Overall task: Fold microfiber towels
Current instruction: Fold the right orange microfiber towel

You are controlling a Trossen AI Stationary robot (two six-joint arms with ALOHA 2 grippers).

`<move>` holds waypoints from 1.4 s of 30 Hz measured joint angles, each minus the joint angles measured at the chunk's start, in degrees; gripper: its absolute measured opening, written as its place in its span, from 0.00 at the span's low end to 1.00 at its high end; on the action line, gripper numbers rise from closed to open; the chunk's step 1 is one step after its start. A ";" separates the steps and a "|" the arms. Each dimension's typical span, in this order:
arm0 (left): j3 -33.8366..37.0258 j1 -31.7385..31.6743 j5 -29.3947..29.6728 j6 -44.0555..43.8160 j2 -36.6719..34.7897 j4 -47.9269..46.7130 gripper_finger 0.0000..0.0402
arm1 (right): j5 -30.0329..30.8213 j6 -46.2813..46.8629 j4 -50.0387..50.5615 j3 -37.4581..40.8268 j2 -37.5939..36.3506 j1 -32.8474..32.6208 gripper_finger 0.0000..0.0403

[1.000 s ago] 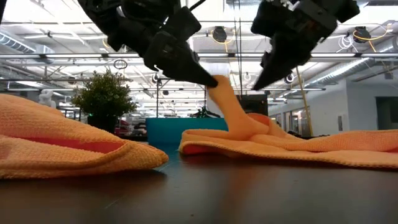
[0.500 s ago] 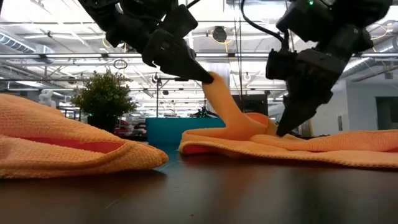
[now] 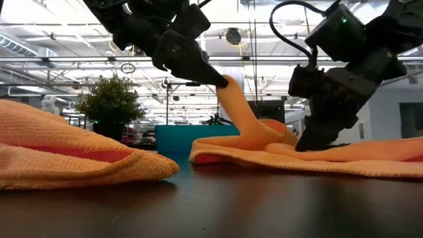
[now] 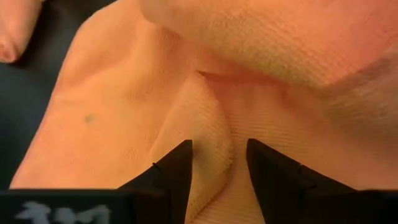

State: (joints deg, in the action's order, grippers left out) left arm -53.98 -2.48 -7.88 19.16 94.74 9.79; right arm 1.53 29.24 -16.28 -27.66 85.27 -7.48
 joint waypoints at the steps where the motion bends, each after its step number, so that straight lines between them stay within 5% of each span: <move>1: 0.00 0.00 0.00 0.00 0.00 -0.06 0.01 | 0.03 -0.28 -0.27 0.00 -0.06 0.36 0.35; 10: 0.00 0.55 -0.06 0.02 0.00 -0.69 0.01 | -0.67 -3.05 -1.35 -0.02 -0.68 1.52 0.32; 21: 0.00 0.52 -0.04 0.18 0.00 -0.31 0.02 | -6.31 -3.38 -1.21 0.02 -0.66 1.50 0.03; 25: 0.00 0.52 0.96 -0.39 -0.89 -1.88 0.01 | -6.31 -3.35 -1.56 0.02 -2.64 1.50 0.01; 35: -0.02 0.78 7.39 -1.26 -14.38 -11.86 0.01 | -3.84 -6.85 0.18 0.02 -19.40 1.50 0.00; 42: -0.02 1.72 16.40 0.18 -26.14 -20.69 0.01 | 4.97 -12.52 0.49 0.02 -33.56 1.54 0.00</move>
State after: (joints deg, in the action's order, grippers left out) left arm -54.00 -0.76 8.52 19.34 68.60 -10.90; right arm 6.51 16.73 -15.79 -27.64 51.72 -5.93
